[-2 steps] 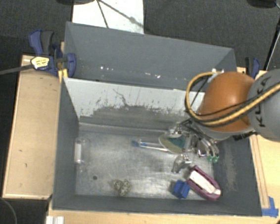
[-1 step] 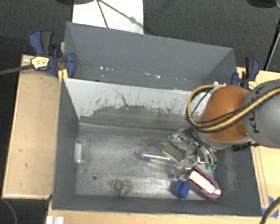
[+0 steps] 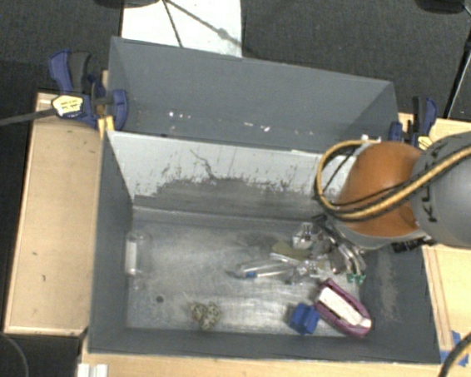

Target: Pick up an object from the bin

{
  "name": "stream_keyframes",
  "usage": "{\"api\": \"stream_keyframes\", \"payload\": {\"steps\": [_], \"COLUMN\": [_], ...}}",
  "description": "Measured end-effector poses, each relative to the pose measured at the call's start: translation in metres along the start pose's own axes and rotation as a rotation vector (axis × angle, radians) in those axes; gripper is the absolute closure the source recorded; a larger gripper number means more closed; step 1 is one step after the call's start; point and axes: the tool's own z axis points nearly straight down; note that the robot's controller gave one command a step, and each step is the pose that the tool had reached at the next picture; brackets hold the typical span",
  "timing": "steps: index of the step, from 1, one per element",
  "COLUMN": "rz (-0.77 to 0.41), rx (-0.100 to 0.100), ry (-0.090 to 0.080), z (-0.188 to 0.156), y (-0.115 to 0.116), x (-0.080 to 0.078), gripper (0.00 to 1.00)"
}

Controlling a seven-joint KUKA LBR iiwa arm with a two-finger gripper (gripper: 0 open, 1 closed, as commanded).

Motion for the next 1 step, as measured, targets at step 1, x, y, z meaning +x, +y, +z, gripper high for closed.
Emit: {"api": "stream_keyframes", "payload": {"steps": [1], "rz": [-0.035], "rx": [0.000], "ry": [0.008], "z": [-0.1331], "y": [-0.0164], "x": [-0.0067], "gripper": [1.00]}}
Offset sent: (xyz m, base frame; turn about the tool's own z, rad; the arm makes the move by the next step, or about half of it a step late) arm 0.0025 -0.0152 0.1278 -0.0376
